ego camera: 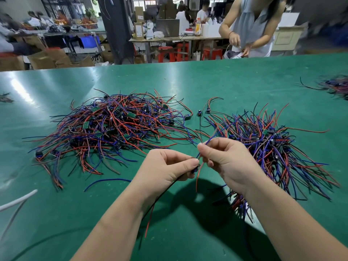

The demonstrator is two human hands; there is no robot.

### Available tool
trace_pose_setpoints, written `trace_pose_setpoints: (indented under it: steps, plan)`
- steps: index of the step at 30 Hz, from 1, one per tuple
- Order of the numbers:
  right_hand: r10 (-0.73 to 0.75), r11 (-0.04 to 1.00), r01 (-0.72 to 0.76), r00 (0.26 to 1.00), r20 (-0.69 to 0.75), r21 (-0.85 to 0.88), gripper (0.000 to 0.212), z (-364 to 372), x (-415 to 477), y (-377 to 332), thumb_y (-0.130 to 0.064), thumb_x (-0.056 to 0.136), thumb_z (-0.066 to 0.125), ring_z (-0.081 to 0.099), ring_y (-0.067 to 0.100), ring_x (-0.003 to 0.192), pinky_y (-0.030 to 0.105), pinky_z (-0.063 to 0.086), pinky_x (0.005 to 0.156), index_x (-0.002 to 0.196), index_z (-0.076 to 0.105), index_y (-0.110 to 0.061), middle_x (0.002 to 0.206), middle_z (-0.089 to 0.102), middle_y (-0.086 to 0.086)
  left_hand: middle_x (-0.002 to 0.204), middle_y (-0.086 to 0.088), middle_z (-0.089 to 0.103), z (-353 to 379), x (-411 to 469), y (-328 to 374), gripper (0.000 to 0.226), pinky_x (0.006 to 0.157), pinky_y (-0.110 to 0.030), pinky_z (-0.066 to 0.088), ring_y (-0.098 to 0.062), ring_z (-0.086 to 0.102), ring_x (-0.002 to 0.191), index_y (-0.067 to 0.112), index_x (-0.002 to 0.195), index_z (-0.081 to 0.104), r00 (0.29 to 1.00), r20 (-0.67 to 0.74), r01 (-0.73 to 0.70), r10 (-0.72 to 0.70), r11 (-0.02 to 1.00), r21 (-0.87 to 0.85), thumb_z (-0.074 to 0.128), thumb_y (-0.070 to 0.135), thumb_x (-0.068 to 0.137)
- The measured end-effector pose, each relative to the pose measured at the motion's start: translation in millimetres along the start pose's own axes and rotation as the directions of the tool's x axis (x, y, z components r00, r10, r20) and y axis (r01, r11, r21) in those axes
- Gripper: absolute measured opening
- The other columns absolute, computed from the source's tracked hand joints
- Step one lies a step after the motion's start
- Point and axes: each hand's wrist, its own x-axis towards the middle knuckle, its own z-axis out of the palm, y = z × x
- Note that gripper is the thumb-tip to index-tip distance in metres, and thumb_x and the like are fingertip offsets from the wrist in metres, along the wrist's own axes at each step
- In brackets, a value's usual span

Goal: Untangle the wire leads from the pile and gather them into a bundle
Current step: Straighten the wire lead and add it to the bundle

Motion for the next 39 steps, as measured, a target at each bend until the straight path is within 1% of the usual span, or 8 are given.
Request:
trace_pose_setpoints:
  steps: [12, 21, 23, 26, 29, 33, 36, 39]
  plan:
    - [-0.256, 0.961, 0.275, 0.900, -0.353, 0.003, 0.015, -32, 11, -26, -0.005, 0.077, 0.072, 0.059, 0.006, 0.046, 0.013, 0.045, 0.045, 0.068, 0.062, -0.010, 0.051, 0.064, -0.002, 0.066, -0.006, 0.070, -3, -3, 2, 0.015, 0.059, -0.020, 0.052, -0.014, 0.064, 0.057, 0.014, 0.071, 0.074, 0.981, 0.173, 0.070, -0.088, 0.992, 0.110, 0.078, 0.024, 0.061]
    - [-0.087, 0.969, 0.162, 0.931, -0.355, 0.186, 0.025, -37, 10, -31, -0.017, 0.092, 0.059, 0.064, 0.013, 0.046, 0.013, 0.038, 0.034, 0.068, 0.056, -0.010, 0.048, 0.059, 0.000, 0.058, 0.013, 0.049, -3, 1, -10, 0.016, 0.052, -0.020, 0.032, -0.008, 0.037, 0.053, 0.031, 0.093, 0.069, 0.983, 0.174, -0.146, 0.063, 0.843, 0.518, 0.062, 0.017, 0.091]
    - [0.005, 0.954, 0.092, 0.947, -0.321, 0.284, 0.035, -39, 13, -32, -0.027, 0.099, 0.046, 0.068, 0.014, 0.052, 0.014, 0.042, 0.037, 0.072, 0.057, -0.008, 0.051, 0.063, 0.002, 0.067, 0.008, 0.059, -1, 0, -7, 0.018, 0.060, -0.019, 0.040, -0.009, 0.047, 0.059, 0.025, 0.090, 0.067, 0.986, 0.147, -0.140, 0.084, 0.890, 0.433, 0.058, 0.010, 0.093]
    - [0.067, 0.942, 0.013, 0.972, -0.226, 0.336, 0.044, -38, 16, -31, -0.033, 0.102, 0.035, 0.071, 0.017, 0.063, 0.017, 0.051, 0.047, 0.080, 0.060, -0.006, 0.065, 0.070, 0.008, 0.082, -0.003, 0.073, -2, 0, 6, 0.011, 0.063, -0.017, 0.049, -0.011, 0.063, 0.066, 0.016, 0.089, 0.063, 0.997, 0.058, -0.040, 0.045, 0.997, -0.072, 0.056, 0.007, 0.090]
    - [0.087, 0.985, -0.075, 0.993, -0.074, 0.154, 0.012, -27, 11, -22, -0.007, 0.094, 0.051, 0.068, 0.018, 0.060, 0.018, 0.052, 0.051, 0.089, 0.061, -0.004, 0.069, 0.068, 0.010, 0.092, -0.007, 0.075, -8, 1, 16, 0.006, 0.064, -0.018, 0.052, -0.013, 0.070, 0.074, 0.022, 0.081, 0.061, 1.000, 0.000, -0.022, 0.025, 0.876, -0.481, 0.059, 0.024, 0.076]
    - [-0.007, 0.987, 0.040, 0.980, 0.200, -0.158, 0.018, -4, -1, -1, 0.007, 0.077, 0.066, 0.065, 0.013, 0.057, 0.016, 0.049, 0.052, 0.084, 0.069, -0.009, 0.065, 0.069, 0.005, 0.091, 0.002, 0.075, -7, 4, 15, 0.010, 0.073, -0.023, 0.046, -0.008, 0.070, 0.082, 0.023, 0.080, 0.058, 0.994, -0.106, -0.072, 0.016, 0.831, -0.552, 0.060, 0.030, 0.073]
    - [-0.128, 0.988, 0.145, 0.957, 0.261, -0.047, 0.016, 10, -9, 6, -0.010, 0.060, 0.077, 0.064, 0.011, 0.055, 0.017, 0.048, 0.054, 0.074, 0.074, -0.016, 0.064, 0.069, 0.004, 0.083, 0.001, 0.074, 5, 7, 6, 0.016, 0.069, -0.023, 0.042, -0.006, 0.069, 0.071, 0.019, 0.081, 0.059, 0.970, -0.242, -0.113, -0.021, 0.842, -0.527, 0.063, 0.028, 0.068]
    - [-0.150, 0.985, 0.138, 0.981, 0.121, 0.100, 0.012, 15, -8, 8, -0.018, 0.054, 0.077, 0.061, 0.011, 0.047, 0.016, 0.045, 0.046, 0.065, 0.073, -0.017, 0.059, 0.067, 0.002, 0.076, -0.002, 0.073, 16, 7, -2, 0.025, 0.060, -0.017, 0.047, -0.008, 0.067, 0.064, 0.016, 0.081, 0.061, 0.950, -0.310, -0.117, -0.036, 0.880, -0.460, 0.069, 0.032, 0.063]
